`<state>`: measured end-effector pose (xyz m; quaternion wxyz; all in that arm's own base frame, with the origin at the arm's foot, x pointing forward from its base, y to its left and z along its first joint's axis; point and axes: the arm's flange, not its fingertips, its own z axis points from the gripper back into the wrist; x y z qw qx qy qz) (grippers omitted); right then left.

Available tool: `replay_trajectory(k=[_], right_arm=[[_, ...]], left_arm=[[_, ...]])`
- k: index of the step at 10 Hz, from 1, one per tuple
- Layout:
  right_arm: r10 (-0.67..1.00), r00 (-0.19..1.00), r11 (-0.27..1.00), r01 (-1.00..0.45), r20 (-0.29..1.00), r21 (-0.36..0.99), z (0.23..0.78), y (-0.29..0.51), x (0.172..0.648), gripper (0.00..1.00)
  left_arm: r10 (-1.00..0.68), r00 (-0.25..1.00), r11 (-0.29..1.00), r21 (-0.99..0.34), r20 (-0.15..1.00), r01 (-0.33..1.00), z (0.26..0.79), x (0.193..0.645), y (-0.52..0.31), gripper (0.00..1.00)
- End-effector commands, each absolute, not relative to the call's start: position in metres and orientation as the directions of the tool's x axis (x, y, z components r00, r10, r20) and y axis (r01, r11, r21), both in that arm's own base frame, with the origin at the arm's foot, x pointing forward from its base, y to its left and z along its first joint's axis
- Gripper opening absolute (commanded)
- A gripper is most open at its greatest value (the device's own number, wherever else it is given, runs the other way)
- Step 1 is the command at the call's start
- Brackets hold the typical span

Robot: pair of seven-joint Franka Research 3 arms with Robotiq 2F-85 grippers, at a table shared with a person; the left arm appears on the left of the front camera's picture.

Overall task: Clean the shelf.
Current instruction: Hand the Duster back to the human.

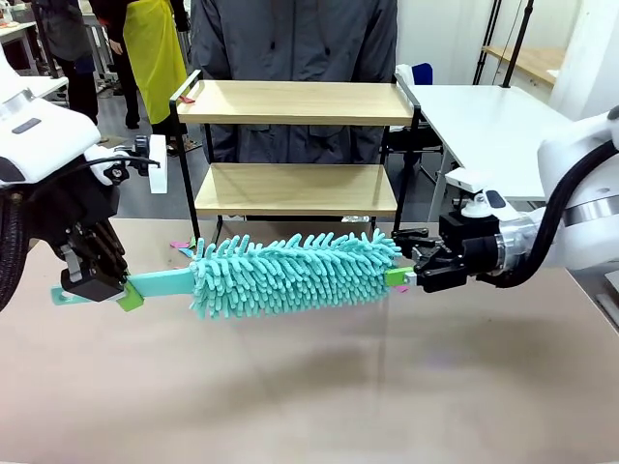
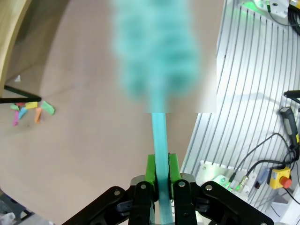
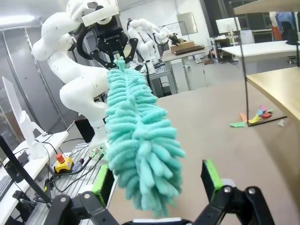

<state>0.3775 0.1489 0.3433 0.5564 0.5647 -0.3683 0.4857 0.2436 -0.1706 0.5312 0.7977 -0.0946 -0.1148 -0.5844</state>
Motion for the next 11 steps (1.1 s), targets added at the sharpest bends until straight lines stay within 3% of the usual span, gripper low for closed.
replay_trajectory(k=[1, 5, 6, 7, 8, 10, 11], right_arm=[[0.106, 0.236, -0.104, -0.963, 0.966, 0.247, 0.340, 0.172, 0.371, 1.00], [0.094, 0.241, -0.125, -0.960, 0.966, 0.252, 0.336, 0.201, 0.376, 1.00], [0.110, 0.234, -0.132, -0.960, 0.966, 0.247, 0.337, 0.199, 0.378, 0.43], [0.111, 0.233, -0.138, -0.959, 0.966, 0.247, 0.336, 0.197, 0.379, 0.41], [0.104, 0.235, -0.147, -0.957, 0.966, 0.248, 0.335, 0.195, 0.380, 0.00], [0.103, 0.233, -0.171, -0.954, 0.967, 0.248, 0.332, 0.196, 0.381, 0.00], [0.102, 0.225, -0.176, -0.955, 0.969, 0.241, 0.332, 0.195, 0.382, 0.14]], left_arm=[[-0.911, 0.288, 0.299, -0.009, 0.294, 0.954, 0.532, 0.241, -0.168, 0.13], [-0.911, 0.288, 0.299, -0.009, 0.294, 0.954, 0.532, 0.241, -0.168, 0.13], [-0.911, 0.288, 0.299, -0.009, 0.294, 0.954, 0.532, 0.241, -0.168, 0.13], [-0.911, 0.288, 0.299, -0.009, 0.294, 0.954, 0.532, 0.241, -0.168, 0.13], [-0.911, 0.288, 0.299, -0.009, 0.294, 0.954, 0.532, 0.241, -0.168, 0.13], [-0.911, 0.288, 0.299, -0.009, 0.294, 0.954, 0.532, 0.241, -0.168, 0.13], [-0.911, 0.288, 0.299, -0.009, 0.294, 0.954, 0.532, 0.241, -0.168, 0.13]])
